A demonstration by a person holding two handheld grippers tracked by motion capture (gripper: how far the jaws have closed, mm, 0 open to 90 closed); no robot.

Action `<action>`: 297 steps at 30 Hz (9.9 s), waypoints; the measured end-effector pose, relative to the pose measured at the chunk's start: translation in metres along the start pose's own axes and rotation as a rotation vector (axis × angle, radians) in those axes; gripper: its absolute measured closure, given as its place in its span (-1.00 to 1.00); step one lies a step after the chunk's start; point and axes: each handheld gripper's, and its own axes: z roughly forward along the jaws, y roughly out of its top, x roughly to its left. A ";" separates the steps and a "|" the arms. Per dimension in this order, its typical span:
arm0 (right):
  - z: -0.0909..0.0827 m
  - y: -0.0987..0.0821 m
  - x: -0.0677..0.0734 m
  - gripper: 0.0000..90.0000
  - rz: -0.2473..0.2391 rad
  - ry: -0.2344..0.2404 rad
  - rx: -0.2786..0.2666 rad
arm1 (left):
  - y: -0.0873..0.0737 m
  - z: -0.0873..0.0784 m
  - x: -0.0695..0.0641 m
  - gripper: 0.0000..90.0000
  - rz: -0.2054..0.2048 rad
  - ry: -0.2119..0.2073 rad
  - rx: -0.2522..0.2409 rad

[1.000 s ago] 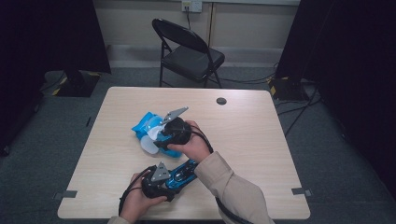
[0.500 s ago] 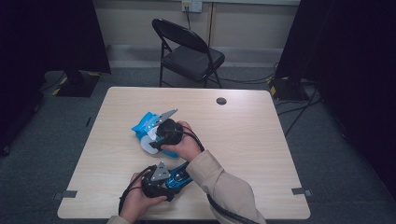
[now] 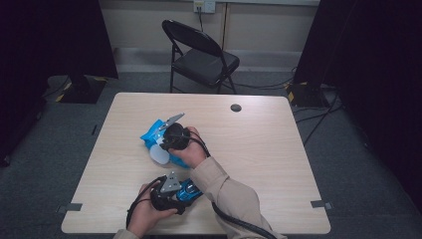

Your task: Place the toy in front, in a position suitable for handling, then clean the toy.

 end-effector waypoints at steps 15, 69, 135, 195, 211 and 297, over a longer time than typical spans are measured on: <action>-0.026 0.001 -0.014 1.00 0.060 0.055 -0.065 | 0.000 0.000 0.000 -0.44 0.000 0.000 0.001; -0.174 -0.020 -0.050 1.00 0.198 -0.088 -0.271 | 0.000 0.000 -0.001 -0.44 0.007 0.011 0.005; -0.144 -0.255 -0.050 0.24 0.392 -0.259 -0.044 | 0.001 0.001 -0.001 -0.44 0.010 0.011 0.007; -0.119 -0.159 0.050 0.97 0.193 0.049 -0.129 | 0.001 0.001 -0.001 -0.44 0.011 0.011 0.006; -0.062 -0.143 0.079 0.97 0.160 0.147 -0.079 | 0.001 0.001 -0.001 -0.44 0.011 0.011 0.005; -0.098 -0.181 0.008 0.97 0.295 0.007 -0.131 | 0.001 0.002 -0.001 -0.43 0.011 0.007 0.002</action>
